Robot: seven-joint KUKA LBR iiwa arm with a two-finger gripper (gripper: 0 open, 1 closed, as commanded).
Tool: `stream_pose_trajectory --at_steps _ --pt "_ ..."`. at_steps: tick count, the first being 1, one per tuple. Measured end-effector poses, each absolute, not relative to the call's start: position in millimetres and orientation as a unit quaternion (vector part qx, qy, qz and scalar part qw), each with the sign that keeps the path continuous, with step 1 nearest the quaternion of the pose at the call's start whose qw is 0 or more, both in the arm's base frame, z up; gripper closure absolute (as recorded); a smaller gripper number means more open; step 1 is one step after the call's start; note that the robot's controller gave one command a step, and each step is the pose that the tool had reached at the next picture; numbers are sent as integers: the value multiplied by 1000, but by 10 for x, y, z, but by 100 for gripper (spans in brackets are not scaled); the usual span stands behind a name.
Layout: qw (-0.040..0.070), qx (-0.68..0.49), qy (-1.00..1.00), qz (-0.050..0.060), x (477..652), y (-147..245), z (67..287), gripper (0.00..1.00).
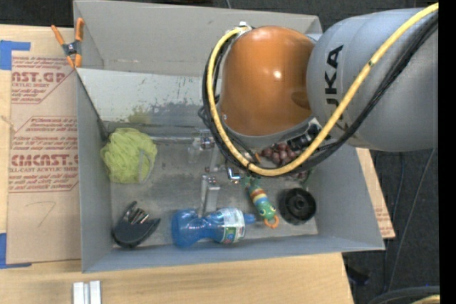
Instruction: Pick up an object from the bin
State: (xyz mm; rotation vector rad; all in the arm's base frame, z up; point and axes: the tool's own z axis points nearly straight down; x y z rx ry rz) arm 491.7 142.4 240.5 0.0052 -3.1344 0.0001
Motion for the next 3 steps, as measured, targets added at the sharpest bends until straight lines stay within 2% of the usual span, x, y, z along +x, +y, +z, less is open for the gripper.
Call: stream_pose_trajectory --at_steps 1,2,3 --pt "-1 0 -1000 -1 4935 1413 2448 0" --pt "-1 36 -999 -1 4884 932 1040 0" --pt "-4 114 -993 -2 4811 946 1474 0"
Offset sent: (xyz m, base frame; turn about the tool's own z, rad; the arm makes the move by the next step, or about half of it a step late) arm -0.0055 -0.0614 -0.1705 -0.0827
